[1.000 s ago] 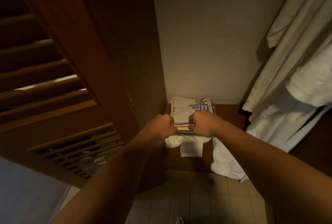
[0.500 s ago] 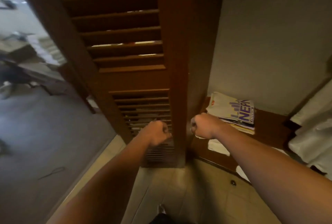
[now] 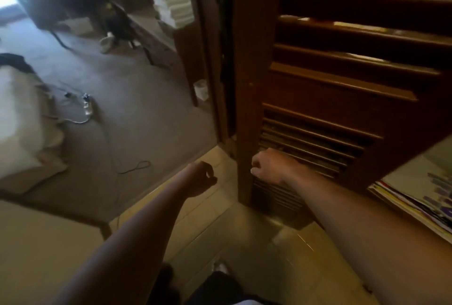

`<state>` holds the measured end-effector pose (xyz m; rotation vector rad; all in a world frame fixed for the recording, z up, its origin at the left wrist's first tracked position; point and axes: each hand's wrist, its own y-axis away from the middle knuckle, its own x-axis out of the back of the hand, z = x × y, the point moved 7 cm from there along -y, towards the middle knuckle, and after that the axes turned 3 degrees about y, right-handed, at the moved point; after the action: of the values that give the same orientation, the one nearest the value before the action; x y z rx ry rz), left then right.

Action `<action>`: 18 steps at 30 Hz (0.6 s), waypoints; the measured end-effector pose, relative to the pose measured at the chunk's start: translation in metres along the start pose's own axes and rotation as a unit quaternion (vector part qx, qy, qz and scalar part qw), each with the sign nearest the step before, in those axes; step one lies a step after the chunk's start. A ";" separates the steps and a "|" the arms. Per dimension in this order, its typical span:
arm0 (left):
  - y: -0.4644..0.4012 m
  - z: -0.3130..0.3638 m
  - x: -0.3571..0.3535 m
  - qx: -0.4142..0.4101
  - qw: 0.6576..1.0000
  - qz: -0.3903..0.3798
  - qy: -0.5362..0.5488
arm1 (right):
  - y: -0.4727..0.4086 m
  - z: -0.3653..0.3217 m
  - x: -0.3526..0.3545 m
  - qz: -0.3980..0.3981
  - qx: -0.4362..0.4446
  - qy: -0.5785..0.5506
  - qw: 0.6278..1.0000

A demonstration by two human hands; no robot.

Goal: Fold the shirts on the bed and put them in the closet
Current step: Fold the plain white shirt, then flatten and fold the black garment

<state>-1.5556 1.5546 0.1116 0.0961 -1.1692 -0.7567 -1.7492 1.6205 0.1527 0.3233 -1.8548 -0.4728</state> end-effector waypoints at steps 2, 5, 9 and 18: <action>-0.008 -0.036 0.018 0.026 1.000 0.002 -0.005 | -0.037 -0.027 0.003 -0.006 0.010 0.006 1.000; -0.017 -0.077 0.044 0.053 0.999 0.000 -0.009 | -0.087 -0.066 0.010 -0.016 0.027 0.018 0.999; -0.033 -0.135 0.080 0.101 0.994 0.002 0.038 | -0.150 -0.125 0.023 -0.032 0.063 0.057 0.996; -0.091 -0.249 0.155 0.157 0.976 0.029 0.148 | -0.300 -0.231 0.046 -0.075 0.147 0.121 0.979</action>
<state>-1.3594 1.3197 0.0905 0.4230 -0.9920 -0.4808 -1.5481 1.2982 0.1140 0.6940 -1.6668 -0.2451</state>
